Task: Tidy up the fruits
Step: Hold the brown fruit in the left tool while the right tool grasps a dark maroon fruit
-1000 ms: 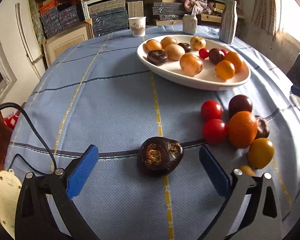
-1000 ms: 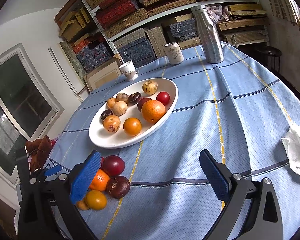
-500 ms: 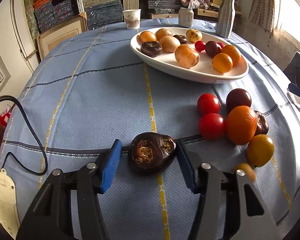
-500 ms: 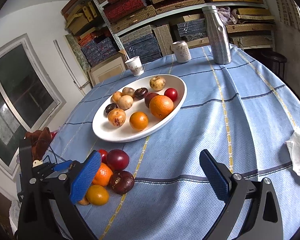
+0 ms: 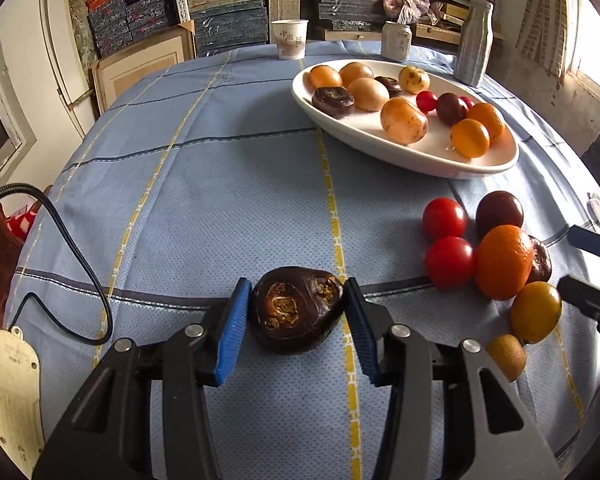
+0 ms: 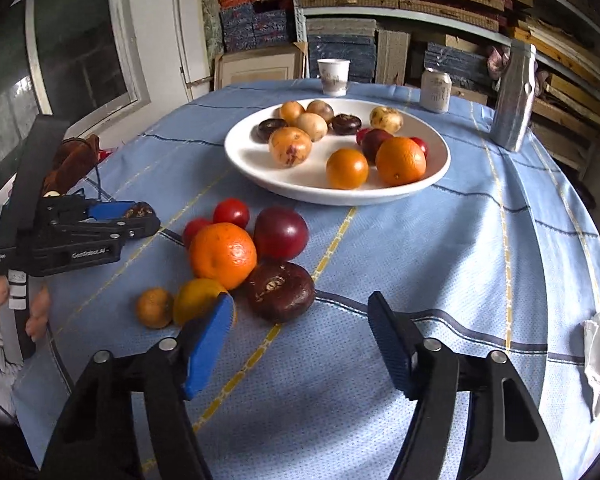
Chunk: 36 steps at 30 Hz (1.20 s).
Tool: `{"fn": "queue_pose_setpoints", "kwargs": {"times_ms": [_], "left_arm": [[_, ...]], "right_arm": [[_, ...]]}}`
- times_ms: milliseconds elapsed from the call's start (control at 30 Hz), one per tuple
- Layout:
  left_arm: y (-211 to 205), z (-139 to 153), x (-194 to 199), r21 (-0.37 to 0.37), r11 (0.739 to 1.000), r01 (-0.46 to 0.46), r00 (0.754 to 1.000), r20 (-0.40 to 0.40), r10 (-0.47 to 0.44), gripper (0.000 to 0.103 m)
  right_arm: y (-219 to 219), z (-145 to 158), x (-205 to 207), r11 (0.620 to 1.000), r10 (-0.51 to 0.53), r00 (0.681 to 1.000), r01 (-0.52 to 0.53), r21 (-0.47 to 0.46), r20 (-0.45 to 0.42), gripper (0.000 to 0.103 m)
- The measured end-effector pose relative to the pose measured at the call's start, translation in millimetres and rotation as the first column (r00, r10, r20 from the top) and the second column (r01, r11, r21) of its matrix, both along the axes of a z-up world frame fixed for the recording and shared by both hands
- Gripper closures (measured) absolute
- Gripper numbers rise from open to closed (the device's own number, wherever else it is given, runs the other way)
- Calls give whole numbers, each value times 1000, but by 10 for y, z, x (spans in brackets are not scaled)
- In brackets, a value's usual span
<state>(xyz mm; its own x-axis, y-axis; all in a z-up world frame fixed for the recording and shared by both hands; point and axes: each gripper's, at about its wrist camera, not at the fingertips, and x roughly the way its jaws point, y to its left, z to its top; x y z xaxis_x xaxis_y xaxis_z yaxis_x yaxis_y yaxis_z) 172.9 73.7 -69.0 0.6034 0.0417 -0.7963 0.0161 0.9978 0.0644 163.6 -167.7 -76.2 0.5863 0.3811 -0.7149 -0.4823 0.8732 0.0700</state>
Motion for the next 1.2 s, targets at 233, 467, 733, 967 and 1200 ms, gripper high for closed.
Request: {"fn": "queue_pose_setpoints", "kwargs": {"times_ms": [233, 467, 733, 967, 1200], "left_arm": [[4, -14, 2, 2, 1000, 0, 1000, -7, 0, 56], [8, -35, 10, 1, 1000, 0, 1000, -15, 0, 56], [13, -35, 6, -9, 1000, 3, 1000, -14, -3, 56], [-38, 59, -70, -46, 998, 49, 998, 43, -47, 56], [-85, 271, -175, -24, 999, 49, 989, 139, -45, 56]], "right_arm": [[202, -72, 51, 996, 54, 998, -56, -74, -26, 39], [320, -145, 158, 992, 77, 995, -83, -98, -68, 60], [265, -104, 122, 996, 60, 997, -63, -69, -43, 60], [92, -8, 118, 1000, 18, 1000, -18, 11, -18, 60], [-120, 110, 92, 995, -32, 999, 30, 91, 16, 60]]}}
